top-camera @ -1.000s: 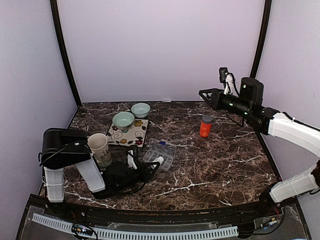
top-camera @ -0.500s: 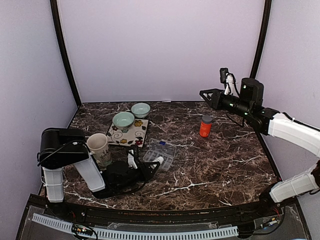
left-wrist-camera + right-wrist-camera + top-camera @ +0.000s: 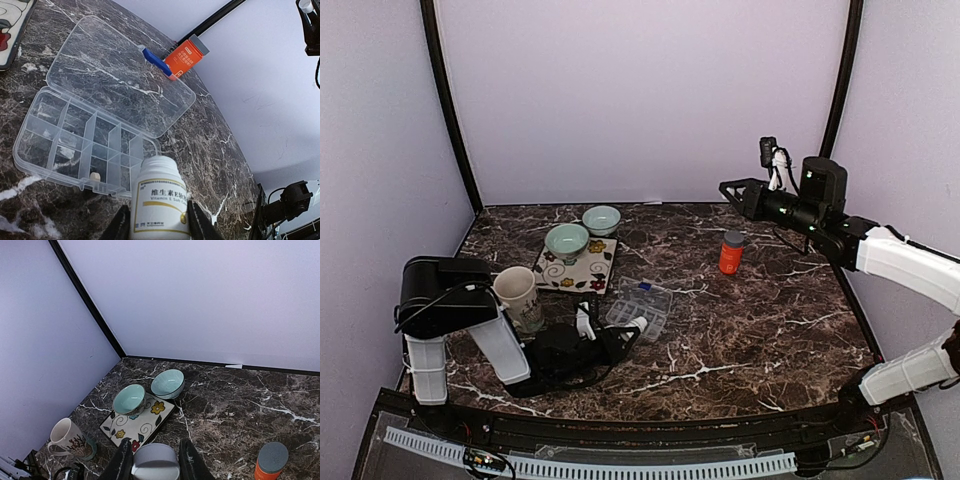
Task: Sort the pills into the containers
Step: Pour the pill into the compartment of the pill container.
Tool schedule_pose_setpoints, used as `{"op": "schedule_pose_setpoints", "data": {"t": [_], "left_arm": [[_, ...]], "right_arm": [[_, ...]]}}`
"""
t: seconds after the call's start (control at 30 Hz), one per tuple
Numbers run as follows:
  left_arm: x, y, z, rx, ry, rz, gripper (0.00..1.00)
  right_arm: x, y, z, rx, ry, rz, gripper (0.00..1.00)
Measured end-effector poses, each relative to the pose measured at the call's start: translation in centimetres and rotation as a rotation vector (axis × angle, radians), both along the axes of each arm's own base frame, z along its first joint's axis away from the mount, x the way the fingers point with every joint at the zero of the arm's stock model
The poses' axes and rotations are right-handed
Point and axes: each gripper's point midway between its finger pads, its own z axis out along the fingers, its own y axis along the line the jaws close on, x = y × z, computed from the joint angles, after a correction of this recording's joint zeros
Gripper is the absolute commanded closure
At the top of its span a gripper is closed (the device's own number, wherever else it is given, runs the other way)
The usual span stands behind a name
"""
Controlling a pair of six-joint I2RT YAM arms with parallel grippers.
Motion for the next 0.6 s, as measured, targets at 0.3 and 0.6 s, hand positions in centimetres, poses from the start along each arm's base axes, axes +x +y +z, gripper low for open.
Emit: {"op": "schedule_pose_setpoints", "data": {"t": [0.3,0.6], "left_arm": [[0.04,0.11,-0.09,0.012,0.003,0.007,1.00],[0.23,-0.13,-0.12,0.024,0.006,0.014,1.00]], "right_arm": [[0.00,0.00,0.00,0.001,0.001,0.000,1.00],[0.00,0.00,0.00,0.002,0.002,0.000,1.00]]}}
